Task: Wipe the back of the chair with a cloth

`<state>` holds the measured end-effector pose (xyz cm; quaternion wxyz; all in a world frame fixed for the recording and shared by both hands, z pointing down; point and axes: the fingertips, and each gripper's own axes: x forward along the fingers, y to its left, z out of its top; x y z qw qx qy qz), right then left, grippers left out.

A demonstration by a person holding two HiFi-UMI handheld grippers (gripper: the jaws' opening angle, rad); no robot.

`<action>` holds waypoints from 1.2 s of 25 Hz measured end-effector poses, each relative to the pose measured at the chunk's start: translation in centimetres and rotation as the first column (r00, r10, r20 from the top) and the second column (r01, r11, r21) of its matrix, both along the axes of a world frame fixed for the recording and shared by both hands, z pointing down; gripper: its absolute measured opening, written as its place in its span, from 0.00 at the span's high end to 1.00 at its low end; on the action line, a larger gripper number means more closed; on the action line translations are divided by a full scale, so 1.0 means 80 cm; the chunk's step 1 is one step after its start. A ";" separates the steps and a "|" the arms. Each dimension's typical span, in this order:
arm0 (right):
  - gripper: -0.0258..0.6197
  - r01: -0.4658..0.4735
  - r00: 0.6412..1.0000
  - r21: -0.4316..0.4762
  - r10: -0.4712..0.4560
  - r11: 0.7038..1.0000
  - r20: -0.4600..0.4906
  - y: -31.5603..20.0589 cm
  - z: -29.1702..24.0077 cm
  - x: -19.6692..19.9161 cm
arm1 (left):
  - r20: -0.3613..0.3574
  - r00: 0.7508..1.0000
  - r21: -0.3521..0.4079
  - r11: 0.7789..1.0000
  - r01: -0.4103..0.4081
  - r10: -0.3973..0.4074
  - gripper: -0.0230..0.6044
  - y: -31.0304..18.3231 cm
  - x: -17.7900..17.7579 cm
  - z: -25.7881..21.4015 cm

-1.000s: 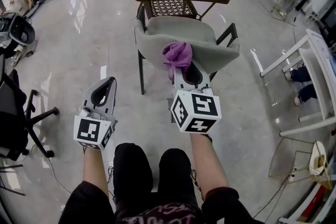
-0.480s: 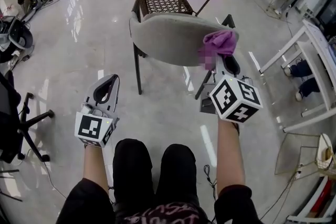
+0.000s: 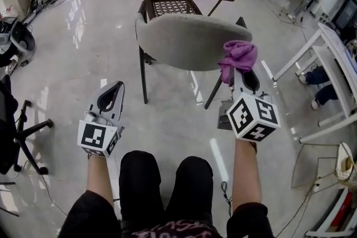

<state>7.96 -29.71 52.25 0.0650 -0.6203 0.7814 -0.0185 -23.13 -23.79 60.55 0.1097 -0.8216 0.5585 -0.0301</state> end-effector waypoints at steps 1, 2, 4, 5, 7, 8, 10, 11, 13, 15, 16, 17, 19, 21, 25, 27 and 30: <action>0.82 0.037 0.999 -0.004 -0.038 0.999 -0.004 0.004 0.006 -0.020 | 0.001 1.000 -0.001 1.000 0.001 -0.001 0.95 -0.002 0.001 0.002; 0.82 0.081 0.997 -0.013 -0.081 0.997 -0.002 0.008 0.013 -0.044 | -0.001 1.000 -0.004 1.000 0.001 -0.001 0.95 -0.002 0.003 0.004; 0.82 0.170 0.985 -0.033 -0.170 0.985 -0.001 0.011 0.029 -0.096 | -0.006 1.000 -0.016 1.000 -0.002 0.002 0.95 0.000 0.007 0.008; 0.82 0.206 0.978 -0.044 -0.207 0.977 -0.009 0.010 0.038 -0.121 | -0.003 1.000 -0.020 1.000 -0.003 0.003 0.95 0.000 0.008 0.010; 0.82 0.257 0.966 -0.071 -0.259 0.964 -0.017 0.005 0.056 -0.164 | 0.011 1.000 -0.027 1.000 0.000 0.000 0.95 0.002 0.009 0.014; 0.82 0.273 0.961 -0.084 -0.276 0.958 -0.016 0.001 0.064 -0.182 | 0.017 1.000 -0.034 0.999 0.002 -0.002 0.95 0.003 0.008 0.017; 0.82 0.290 0.955 -0.095 -0.295 0.952 -0.043 -0.008 0.074 -0.210 | 0.028 1.000 -0.052 0.999 0.011 -0.009 0.95 0.005 0.003 0.024; 0.82 0.294 0.952 -0.094 -0.300 0.951 -0.066 -0.014 0.075 -0.220 | 0.031 0.999 -0.052 0.999 0.016 -0.014 0.95 0.005 0.000 0.026; 0.82 0.296 0.949 -0.095 -0.304 0.950 -0.086 -0.027 0.074 -0.233 | 0.028 0.999 -0.055 0.998 0.028 -0.027 0.95 0.004 -0.005 0.029; 0.82 0.288 0.953 -0.100 -0.295 0.953 -0.073 -0.039 0.070 -0.234 | 0.023 0.999 -0.051 0.998 0.037 -0.035 0.95 0.005 -0.010 0.032; 0.82 0.279 0.956 -0.103 -0.286 0.955 -0.068 -0.045 0.069 -0.231 | 0.024 0.999 -0.050 0.998 0.040 -0.038 0.95 0.006 -0.012 0.035; 0.82 0.269 0.959 -0.107 -0.277 0.957 -0.064 -0.049 0.068 -0.226 | 0.027 0.999 -0.053 0.998 0.043 -0.041 0.95 0.007 -0.013 0.039; 0.82 0.253 0.965 -0.119 -0.260 0.960 -0.043 -0.056 0.067 -0.213 | 0.031 0.999 -0.067 0.997 0.046 -0.044 0.95 0.009 -0.012 0.043; 0.82 0.240 0.970 -0.121 -0.244 0.963 -0.016 -0.056 0.068 -0.195 | 0.033 0.999 -0.053 0.998 0.037 -0.035 0.95 0.007 -0.008 0.044; 0.82 0.187 0.982 -0.100 -0.190 0.977 -0.017 -0.048 0.068 -0.151 | 0.046 0.999 -0.045 0.999 0.003 -0.001 0.95 0.000 0.013 0.044; 0.82 0.163 0.987 -0.100 -0.163 0.981 0.007 -0.046 0.068 -0.125 | 0.050 0.999 -0.038 0.999 -0.020 0.022 0.95 -0.004 0.030 0.040; 0.82 0.105 0.994 -0.099 -0.105 0.990 -0.001 -0.044 0.068 -0.080 | 0.052 0.997 -0.040 0.997 -0.060 0.062 0.95 -0.009 0.062 0.038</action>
